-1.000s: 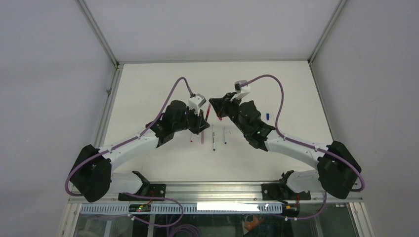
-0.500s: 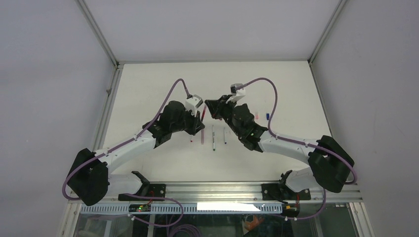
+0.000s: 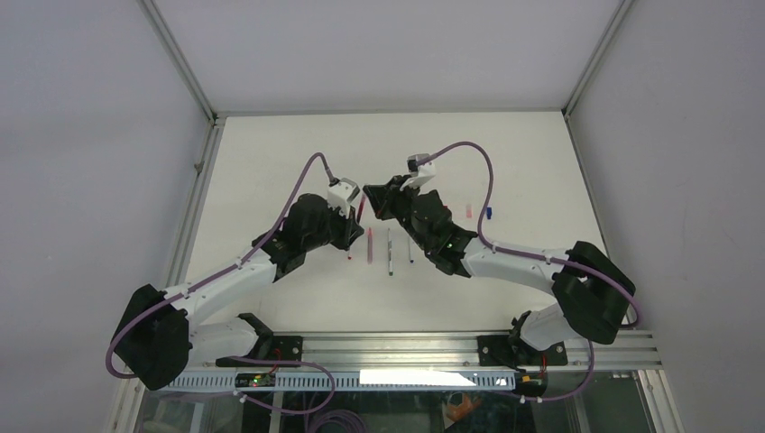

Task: Insert the pens into the pen caps

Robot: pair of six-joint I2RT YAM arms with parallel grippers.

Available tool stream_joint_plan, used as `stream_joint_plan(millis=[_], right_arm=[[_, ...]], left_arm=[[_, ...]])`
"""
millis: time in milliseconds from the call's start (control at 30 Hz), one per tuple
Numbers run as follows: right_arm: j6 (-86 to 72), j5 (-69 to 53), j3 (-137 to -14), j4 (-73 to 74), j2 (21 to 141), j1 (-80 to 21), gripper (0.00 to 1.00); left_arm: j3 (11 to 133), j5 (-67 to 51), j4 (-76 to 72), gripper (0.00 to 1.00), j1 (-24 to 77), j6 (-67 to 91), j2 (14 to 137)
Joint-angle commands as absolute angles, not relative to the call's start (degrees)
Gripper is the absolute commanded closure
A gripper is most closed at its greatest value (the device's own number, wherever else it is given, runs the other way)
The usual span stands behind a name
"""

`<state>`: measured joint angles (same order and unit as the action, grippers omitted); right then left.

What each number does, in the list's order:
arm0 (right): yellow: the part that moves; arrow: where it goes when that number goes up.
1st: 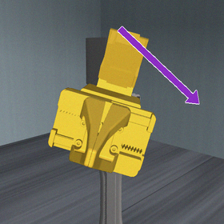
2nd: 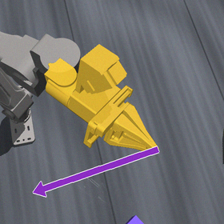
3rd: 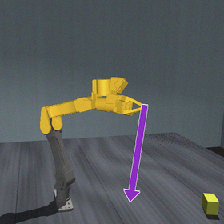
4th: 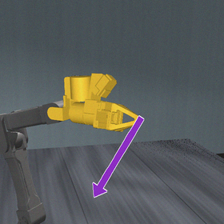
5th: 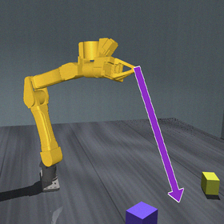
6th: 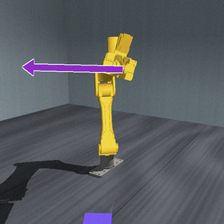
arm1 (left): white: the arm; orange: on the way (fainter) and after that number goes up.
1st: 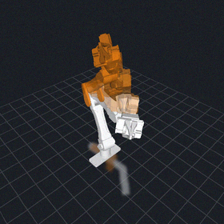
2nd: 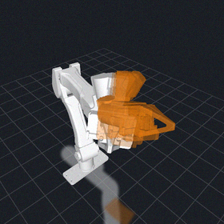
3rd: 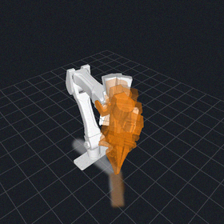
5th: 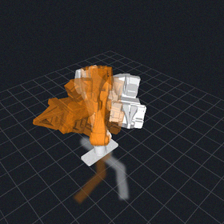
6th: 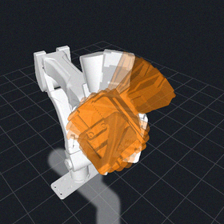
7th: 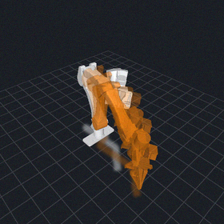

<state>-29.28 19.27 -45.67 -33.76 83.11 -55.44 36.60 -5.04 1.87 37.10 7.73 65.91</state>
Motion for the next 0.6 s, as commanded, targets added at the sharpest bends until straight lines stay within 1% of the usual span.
stream_joint_plan(millis=[0, 167, 300, 400, 433, 467, 567], right_arm=[[-29.6, 8.1, -41.5, -10.5, 87.5, -61.0, 1.00], [-29.3, 7.6, -42.3, -9.9, 88.5, -61.3, 1.00], [-27.9, 8.5, -43.5, -9.3, 87.8, -61.3, 1.00], [-22.8, 10.9, -46.6, -7.3, 85.6, -61.3, 1.00], [-20.6, 11.8, -47.9, -6.9, 84.7, -61.2, 0.98], [-18.5, 12.5, -49.3, -6.6, 83.7, -61.0, 0.92], [-12.5, 14.1, -54.6, -5.7, 81.4, -60.2, 0.82]], left_arm=[[42.8, -2.5, -29.5, 1.00, 35.1, 6.2, 60.4], [43.6, -4.0, -28.4, 1.00, 34.6, 5.9, 60.8], [45.3, -6.7, -24.7, 1.00, 34.5, 5.1, 62.0], [45.6, -9.2, -21.0, 1.00, 34.4, 4.6, 63.1], [45.4, -9.9, -19.6, 1.00, 34.4, 4.7, 63.5], [45.0, -10.6, -18.8, 1.00, 34.4, 4.7, 63.8], [43.5, -12.1, -16.9, 1.00, 34.5, 5.7, 64.5]])
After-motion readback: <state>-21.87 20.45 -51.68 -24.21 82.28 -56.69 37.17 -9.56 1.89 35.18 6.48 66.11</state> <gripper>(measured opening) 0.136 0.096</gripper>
